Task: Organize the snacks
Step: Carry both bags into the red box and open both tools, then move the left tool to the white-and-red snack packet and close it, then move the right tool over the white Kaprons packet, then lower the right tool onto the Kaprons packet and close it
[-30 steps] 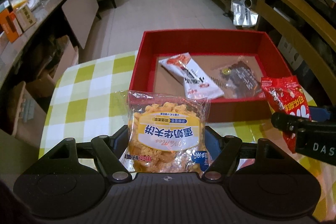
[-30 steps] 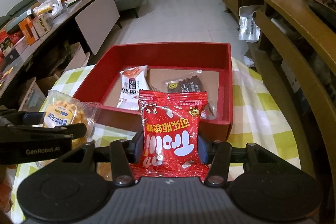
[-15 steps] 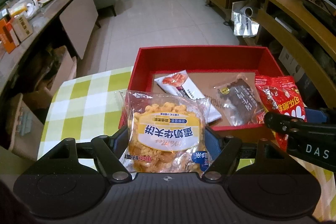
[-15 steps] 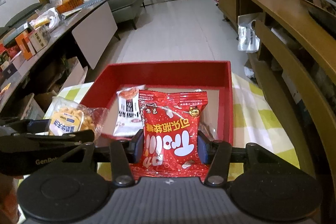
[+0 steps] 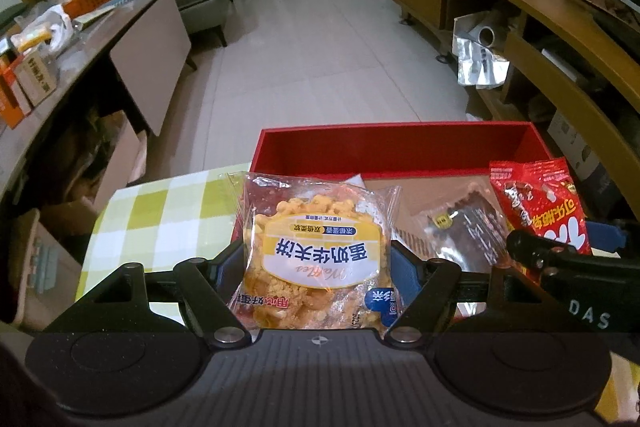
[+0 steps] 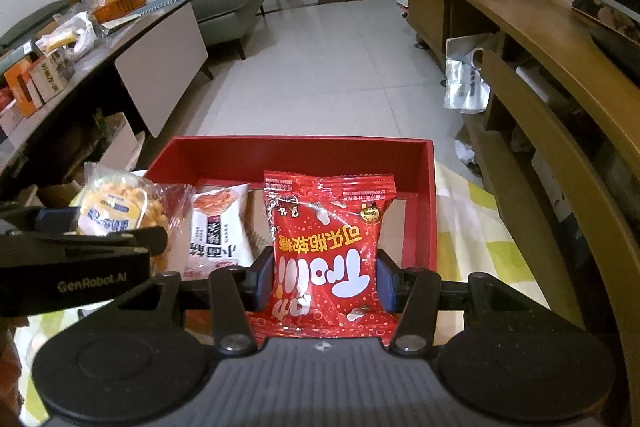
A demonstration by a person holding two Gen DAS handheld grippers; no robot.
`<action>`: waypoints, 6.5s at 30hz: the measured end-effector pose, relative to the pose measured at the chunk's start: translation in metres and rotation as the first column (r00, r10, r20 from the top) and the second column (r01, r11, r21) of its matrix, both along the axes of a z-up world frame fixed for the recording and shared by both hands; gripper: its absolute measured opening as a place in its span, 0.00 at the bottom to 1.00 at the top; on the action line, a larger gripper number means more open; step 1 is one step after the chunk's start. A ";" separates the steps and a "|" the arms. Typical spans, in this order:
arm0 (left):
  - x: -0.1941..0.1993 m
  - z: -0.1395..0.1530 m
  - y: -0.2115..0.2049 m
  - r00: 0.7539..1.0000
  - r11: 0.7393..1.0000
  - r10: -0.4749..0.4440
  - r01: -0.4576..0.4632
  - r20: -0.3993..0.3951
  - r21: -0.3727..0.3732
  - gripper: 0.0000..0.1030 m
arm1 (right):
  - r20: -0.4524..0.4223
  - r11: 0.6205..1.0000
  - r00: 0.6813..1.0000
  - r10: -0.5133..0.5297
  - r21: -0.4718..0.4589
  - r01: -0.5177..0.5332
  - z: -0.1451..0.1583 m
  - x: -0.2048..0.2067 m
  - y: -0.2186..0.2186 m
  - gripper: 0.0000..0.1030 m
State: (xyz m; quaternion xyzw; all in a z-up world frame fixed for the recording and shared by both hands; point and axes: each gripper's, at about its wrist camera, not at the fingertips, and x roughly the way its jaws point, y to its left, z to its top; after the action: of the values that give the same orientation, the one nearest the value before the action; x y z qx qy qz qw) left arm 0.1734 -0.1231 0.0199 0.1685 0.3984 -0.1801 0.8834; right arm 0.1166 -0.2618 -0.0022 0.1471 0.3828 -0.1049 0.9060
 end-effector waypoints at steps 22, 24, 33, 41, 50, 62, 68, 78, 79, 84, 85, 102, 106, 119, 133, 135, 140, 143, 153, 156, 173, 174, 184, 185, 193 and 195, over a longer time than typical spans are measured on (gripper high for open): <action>0.029 -0.027 -0.014 1.000 1.000 0.001 0.000 -0.019 0.022 0.77 | -0.049 0.999 0.999 0.015 -0.028 -0.016 -0.025 0.033 -0.004 0.57; 0.033 -0.032 -0.014 0.999 1.000 0.009 -0.008 -0.035 0.021 0.77 | -0.055 0.999 0.998 0.017 -0.031 -0.018 -0.028 0.036 -0.005 0.57; 0.035 -0.038 -0.014 0.998 1.000 0.006 -0.004 -0.058 0.029 0.81 | -0.110 0.999 0.993 0.033 -0.033 -0.036 -0.037 0.045 -0.003 0.59; 0.036 -0.030 -0.008 0.998 1.000 0.019 -0.018 -0.054 0.016 0.86 | -0.075 0.998 0.997 0.025 -0.061 -0.029 -0.024 0.035 0.000 0.59; 0.022 -0.016 0.021 0.996 0.999 0.048 -0.048 -0.077 -0.003 0.86 | -0.064 0.997 0.997 0.052 -0.061 -0.056 -0.007 0.010 0.021 0.59; -0.021 -0.014 0.075 0.991 0.999 0.040 -0.035 -0.131 0.036 0.86 | -0.083 0.989 0.988 0.132 -0.059 -0.138 0.001 -0.033 0.060 0.60; -0.037 -0.015 0.107 0.984 0.998 0.057 -0.053 -0.171 0.028 0.86 | -0.073 0.985 0.984 0.162 -0.044 -0.165 0.008 -0.047 0.074 0.60; -0.079 -0.048 0.109 0.956 0.996 -0.014 0.039 -0.292 0.081 0.86 | -0.107 0.979 0.975 0.196 -0.035 -0.200 0.007 -0.079 0.094 0.60; -0.081 -0.051 0.108 0.953 0.995 -0.019 0.047 -0.301 0.084 0.86 | -0.111 0.978 0.973 0.200 -0.029 -0.205 0.007 -0.082 0.096 0.60; -0.088 -0.066 0.102 0.949 0.987 -0.033 0.080 -0.315 0.138 0.86 | -0.135 0.972 0.963 0.231 -0.006 -0.234 0.004 -0.100 0.105 0.60; -0.087 -0.069 0.102 0.948 0.986 -0.025 0.076 -0.319 0.151 0.85 | -0.139 0.970 0.961 0.238 -0.006 -0.241 0.003 -0.103 0.108 0.60; -0.087 -0.080 0.106 0.926 0.985 -0.016 0.078 -0.376 0.152 0.63 | -0.252 0.944 0.912 0.322 0.019 -0.328 -0.020 -0.114 0.129 0.60; -0.090 -0.078 0.107 0.927 0.985 -0.016 0.078 -0.374 0.151 0.59 | -0.279 0.926 0.887 0.369 0.028 -0.377 -0.026 -0.119 0.140 0.60; -0.090 -0.072 0.111 0.921 0.990 -0.018 0.071 -0.388 0.121 0.57 | -0.368 0.921 0.848 0.380 0.064 -0.385 -0.039 -0.135 0.148 0.60; -0.088 -0.075 0.114 0.913 0.990 -0.006 0.062 -0.408 0.123 0.57 | -0.383 0.909 0.827 0.411 0.111 -0.401 -0.057 -0.104 0.160 0.70; -0.087 -0.075 0.113 0.909 0.989 0.001 0.061 -0.417 0.134 0.57 | -0.381 0.908 0.827 0.412 0.096 -0.408 -0.057 -0.104 0.159 0.70; -0.086 -0.076 0.113 0.907 0.989 -0.001 0.063 -0.421 0.134 0.58 | -0.386 0.909 0.824 0.414 0.137 -0.392 -0.056 -0.100 0.152 0.70; -0.085 -0.077 0.113 0.907 0.989 0.002 0.062 -0.421 0.137 0.59 | -0.382 0.903 0.822 0.422 0.098 -0.417 -0.052 -0.099 0.154 0.70; -0.084 -0.076 0.113 0.905 0.989 -0.001 0.063 -0.426 0.131 0.59 | -0.409 0.912 0.832 0.375 0.001 -0.411 -0.043 -0.110 0.130 0.70; -0.084 -0.076 0.113 0.903 0.989 -0.005 0.069 -0.429 0.131 0.59 | -0.383 0.866 0.801 0.460 -0.005 -0.500 -0.037 -0.121 0.138 0.70; -0.077 -0.079 0.133 0.887 0.992 0.033 0.028 -0.460 0.124 0.60 | -0.551 0.249 0.312 0.774 -0.188 -0.950 -0.053 -0.096 0.200 0.70; -0.076 -0.079 0.134 0.885 0.992 0.031 0.029 -0.464 0.121 0.61 | -0.552 0.234 0.286 0.783 -0.165 -0.958 -0.054 -0.094 0.200 0.70; -0.066 -0.082 0.140 0.874 0.993 0.024 0.034 -0.485 0.109 0.61 | -0.537 0.426 0.356 0.765 0.007 -0.905 -0.067 -0.111 0.175 0.71; -0.067 -0.082 0.140 0.875 0.993 0.023 0.036 -0.483 0.111 0.62 | -0.576 0.438 0.359 0.735 -0.002 -0.899 -0.072 -0.120 0.175 0.71; -0.072 -0.081 0.136 0.880 0.992 0.026 0.038 -0.474 0.124 0.63 | -0.609 0.554 0.471 0.637 -0.063 -0.830 -0.069 -0.139 0.163 0.71; -0.074 -0.081 0.133 0.882 0.991 0.025 0.041 -0.470 0.130 0.64 | -0.589 0.542 0.487 0.645 -0.097 -0.835 -0.068 -0.133 0.171 0.71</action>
State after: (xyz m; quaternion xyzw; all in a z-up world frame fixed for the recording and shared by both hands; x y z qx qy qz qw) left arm 0.0998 0.0103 -0.0615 0.1815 0.6115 -0.1917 0.7459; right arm -0.0167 -0.0910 -0.0703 -0.2422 0.5946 0.2007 0.7400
